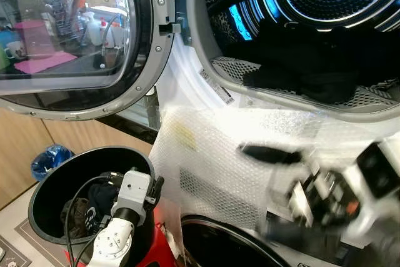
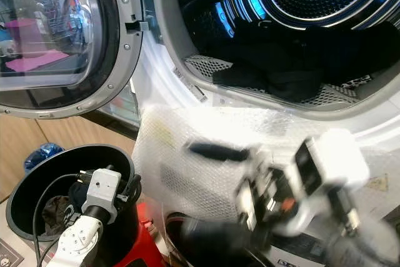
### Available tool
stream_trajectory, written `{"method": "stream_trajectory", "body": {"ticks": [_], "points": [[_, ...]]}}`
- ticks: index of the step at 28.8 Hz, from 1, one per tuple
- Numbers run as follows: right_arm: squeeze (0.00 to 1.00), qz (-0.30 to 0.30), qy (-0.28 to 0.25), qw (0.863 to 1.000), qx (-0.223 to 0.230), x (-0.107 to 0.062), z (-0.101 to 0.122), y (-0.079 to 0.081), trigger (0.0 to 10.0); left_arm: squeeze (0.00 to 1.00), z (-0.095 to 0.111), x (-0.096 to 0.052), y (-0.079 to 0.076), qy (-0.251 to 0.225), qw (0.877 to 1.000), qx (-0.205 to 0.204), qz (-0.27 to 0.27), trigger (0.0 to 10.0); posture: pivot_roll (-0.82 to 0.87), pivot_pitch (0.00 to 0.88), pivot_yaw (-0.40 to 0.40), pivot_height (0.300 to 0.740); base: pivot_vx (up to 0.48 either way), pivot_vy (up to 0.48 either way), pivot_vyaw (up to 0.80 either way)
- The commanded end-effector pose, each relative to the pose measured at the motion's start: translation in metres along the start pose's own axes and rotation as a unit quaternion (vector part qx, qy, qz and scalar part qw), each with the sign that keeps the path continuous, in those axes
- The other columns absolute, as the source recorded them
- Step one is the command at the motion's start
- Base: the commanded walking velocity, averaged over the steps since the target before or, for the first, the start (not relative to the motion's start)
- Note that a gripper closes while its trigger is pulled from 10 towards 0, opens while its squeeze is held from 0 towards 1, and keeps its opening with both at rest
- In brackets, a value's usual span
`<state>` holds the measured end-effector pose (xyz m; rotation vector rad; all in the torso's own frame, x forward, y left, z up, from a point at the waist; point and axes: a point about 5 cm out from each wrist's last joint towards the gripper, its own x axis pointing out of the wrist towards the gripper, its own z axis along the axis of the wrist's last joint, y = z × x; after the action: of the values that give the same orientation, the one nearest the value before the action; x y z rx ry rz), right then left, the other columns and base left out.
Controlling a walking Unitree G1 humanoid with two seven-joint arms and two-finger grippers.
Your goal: Clothes washing
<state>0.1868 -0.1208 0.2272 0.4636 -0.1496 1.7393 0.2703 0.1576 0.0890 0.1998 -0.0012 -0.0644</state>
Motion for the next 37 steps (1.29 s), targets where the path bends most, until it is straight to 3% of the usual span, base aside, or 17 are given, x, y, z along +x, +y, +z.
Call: {"method": "stream_trajectory", "body": {"ticks": [1,5,7,8,10,11,13,18,22,23,24,26,29,30,34,36,37], "points": [[0.0,-0.031,0.04,0.996,0.067,-0.005,-0.035,-0.001,10.0,0.0,0.009,0.0,0.007,-0.021,1.0,0.0,0.018,10.0,-0.02,0.0,0.007,0.74,0.0,0.0,0.0],[0.0,-0.146,0.03,0.974,0.171,-0.045,-0.087,-0.014,10.0,0.0,0.01,-0.003,0.011,-0.025,0.999,-0.001,0.029,10.0,-0.01,0.0,0.005,0.74,0.0,0.0,0.0],[0.0,-0.168,0.026,0.969,0.182,-0.051,-0.092,-0.016,10.0,0.0,0.01,-0.004,0.011,-0.026,0.999,0.0,0.03,10.0,-0.01,0.0,0.003,0.74,0.0,0.0,0.0],[0.0,-0.286,0.017,0.937,0.199,-0.079,-0.112,-0.036,10.0,0.0,0.012,-0.005,0.014,-0.033,0.999,0.0,0.04,10.0,-0.01,0.0,0.008,0.74,0.0,0.0,0.0],[0.0,-0.363,0.014,0.906,0.216,-0.097,-0.128,-0.046,10.0,0.0,0.014,-0.007,0.017,-0.036,0.998,-0.001,0.048,10.0,-0.01,0.0,0.008,0.74,0.0,0.0,0.0],[0.0,-0.452,0.025,0.864,0.22,-0.119,-0.149,-0.055,10.0,0.0,0.016,-0.007,0.018,-0.04,0.998,0.001,0.051,10.0,-0.01,0.0,0.006,0.74,0.0,0.0,0.0],[0.0,-0.496,0.034,0.837,0.228,-0.129,-0.161,-0.059,10.0,0.0,0.017,-0.008,0.019,-0.042,0.998,0.003,0.052,10.0,0.0,0.0,0.005,0.74,0.0,0.0,0.0],[0.0,-0.697,0.08,0.66,0.27,-0.17,-0.214,-0.054,10.0,0.0,0.026,-0.012,0.028,-0.055,0.996,0.006,0.074,10.0,0.02,0.0,0.013,0.74,0.0,0.0,0.0],[0.0,-0.782,0.136,0.543,0.275,-0.184,-0.239,-0.039,10.0,0.0,0.03,-0.013,0.037,-0.053,0.994,-0.019,0.098,10.0,0.03,0.0,0.019,0.74,0.0,0.0,0.0],[0.0,-0.809,0.152,0.495,0.279,-0.189,-0.246,-0.032,10.0,0.0,0.032,-0.013,0.04,-0.054,0.992,-0.035,0.109,10.0,0.04,0.0,0.02,0.74,0.0,0.0,0.0],[0.0,-0.817,0.164,0.476,0.281,-0.191,-0.249,-0.028,10.0,0.0,0.034,-0.013,0.043,-0.053,0.991,-0.045,0.118,10.0,0.04,0.0,0.02,0.74,0.0,0.0,0.0],[0.0,-0.822,0.203,0.453,0.281,-0.191,-0.256,-0.022,10.0,0.0,0.034,-0.016,0.049,-0.045,0.985,-0.081,0.146,10.0,0.05,0.0,0.022,0.74,0.0,0.0,0.0],[0.0,-0.817,0.228,0.455,0.271,-0.187,-0.26,-0.023,10.0,0.0,0.027,-0.022,0.065,-0.013,0.96,-0.178,0.217,10.0,0.07,0.002,0.022,0.74,0.0,0.0,0.0],[0.0,-0.818,0.226,0.452,0.276,-0.184,-0.262,-0.024,10.0,1.0,0.02,-0.025,0.074,0.007,0.938,-0.235,0.254,10.0,0.07,0.005,0.023,0.74,0.0,0.0,0.0],[0.0,-0.813,0.252,0.453,0.266,-0.18,-0.265,-0.025,10.0,1.0,0.01,-0.026,0.094,0.031,0.917,-0.277,0.285,10.0,0.07,0.005,0.028,0.74,0.0,0.0,0.0],[0.0,-0.817,0.246,0.443,0.274,-0.179,-0.267,-0.024,10.0,1.0,-0.004,-0.029,0.111,0.067,0.892,-0.304,0.329,10.0,0.06,0.001,0.039,0.74,0.0,0.0,0.0],[0.0,-0.808,0.264,0.453,0.268,-0.177,-0.269,-0.023,10.0,1.0,-0.012,-0.03,0.121,0.093,0.881,-0.308,0.346,10.0,0.06,0.0,0.041,0.74,0.0,0.0,0.0]]}}
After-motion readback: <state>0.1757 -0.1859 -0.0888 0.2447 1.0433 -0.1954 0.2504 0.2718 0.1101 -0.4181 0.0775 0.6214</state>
